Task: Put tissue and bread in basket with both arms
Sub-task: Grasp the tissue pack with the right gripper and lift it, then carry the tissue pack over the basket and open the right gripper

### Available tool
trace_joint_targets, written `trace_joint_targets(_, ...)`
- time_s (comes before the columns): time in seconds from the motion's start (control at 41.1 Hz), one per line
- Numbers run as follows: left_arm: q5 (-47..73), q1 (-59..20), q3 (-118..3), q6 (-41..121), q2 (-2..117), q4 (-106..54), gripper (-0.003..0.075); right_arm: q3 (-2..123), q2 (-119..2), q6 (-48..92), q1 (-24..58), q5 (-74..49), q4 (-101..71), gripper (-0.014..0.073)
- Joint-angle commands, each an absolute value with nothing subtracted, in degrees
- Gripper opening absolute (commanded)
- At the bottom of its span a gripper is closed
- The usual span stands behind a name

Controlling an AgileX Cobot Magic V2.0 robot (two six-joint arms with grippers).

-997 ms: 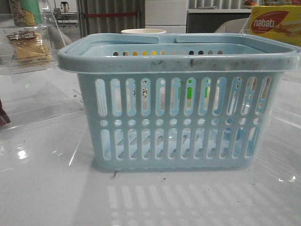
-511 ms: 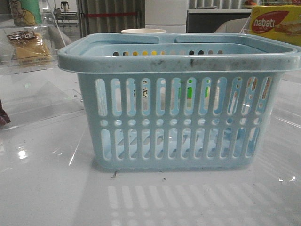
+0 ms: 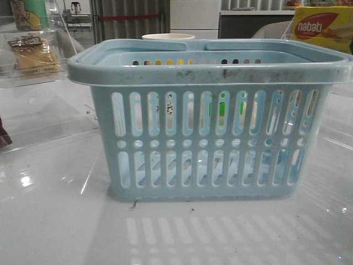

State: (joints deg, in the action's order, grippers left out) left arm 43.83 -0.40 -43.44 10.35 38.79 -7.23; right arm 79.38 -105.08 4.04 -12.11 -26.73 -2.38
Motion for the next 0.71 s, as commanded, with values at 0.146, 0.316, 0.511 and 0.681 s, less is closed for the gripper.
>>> trace_joint_targets(0.146, 39.55, -0.41, -45.16, 10.19, 38.90, -7.77, 0.0109, 81.73, -97.82, 3.99, -12.33, -24.63, -3.99, 0.0194)
trace_joint_targets(0.316, 39.55, -0.41, -45.16, 10.19, 38.90, -7.77, 0.0109, 83.57, -91.87, 3.99, -11.80, -29.26, -8.49, 0.0194)
trace_joint_targets(0.511, 39.55, -0.41, -45.16, 10.19, 38.90, -7.77, 0.0109, 86.68, -85.12, 3.99, -8.11, -35.57, -11.32, 0.0194)
trace_joint_targets(0.681, 39.55, -0.41, -45.16, 10.19, 38.90, -7.77, 0.0109, 87.24, -79.94, 3.99, -1.87, -37.25, -11.32, 0.0194)
